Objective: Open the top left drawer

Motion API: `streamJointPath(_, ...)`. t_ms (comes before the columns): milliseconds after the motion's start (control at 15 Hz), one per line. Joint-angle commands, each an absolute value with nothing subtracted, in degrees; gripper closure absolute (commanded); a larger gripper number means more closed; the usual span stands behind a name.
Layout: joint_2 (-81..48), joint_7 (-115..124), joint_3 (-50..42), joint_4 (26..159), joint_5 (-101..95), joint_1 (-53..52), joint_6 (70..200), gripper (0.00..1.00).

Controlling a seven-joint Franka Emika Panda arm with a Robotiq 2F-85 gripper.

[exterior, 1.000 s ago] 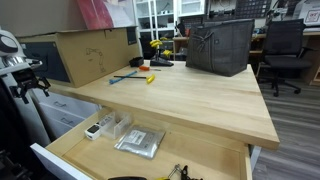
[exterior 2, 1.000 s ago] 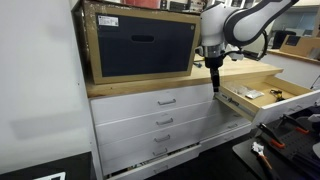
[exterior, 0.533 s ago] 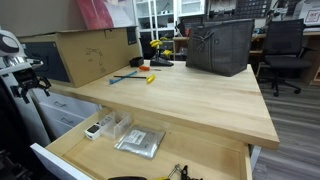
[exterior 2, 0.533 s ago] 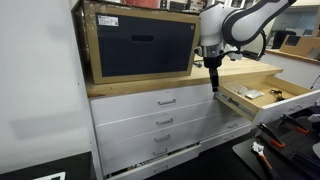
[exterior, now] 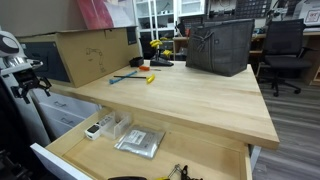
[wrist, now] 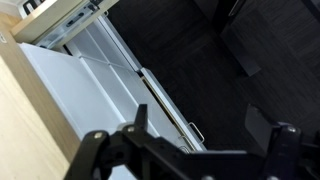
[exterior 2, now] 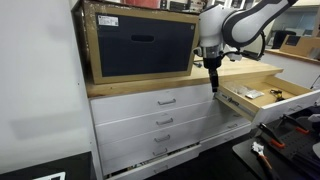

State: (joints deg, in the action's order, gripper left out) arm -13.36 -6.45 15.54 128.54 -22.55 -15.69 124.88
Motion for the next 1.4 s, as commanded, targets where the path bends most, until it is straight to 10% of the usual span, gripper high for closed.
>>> streamJointPath(0, -18.46, -7.78, 14.93, 125.37, -26.65, -17.14, 127.71, 0.0)
streamJointPath(1333, -33.68, -17.51, 10.82, 119.22, -53.59, -25.23, 149.11, 0.0)
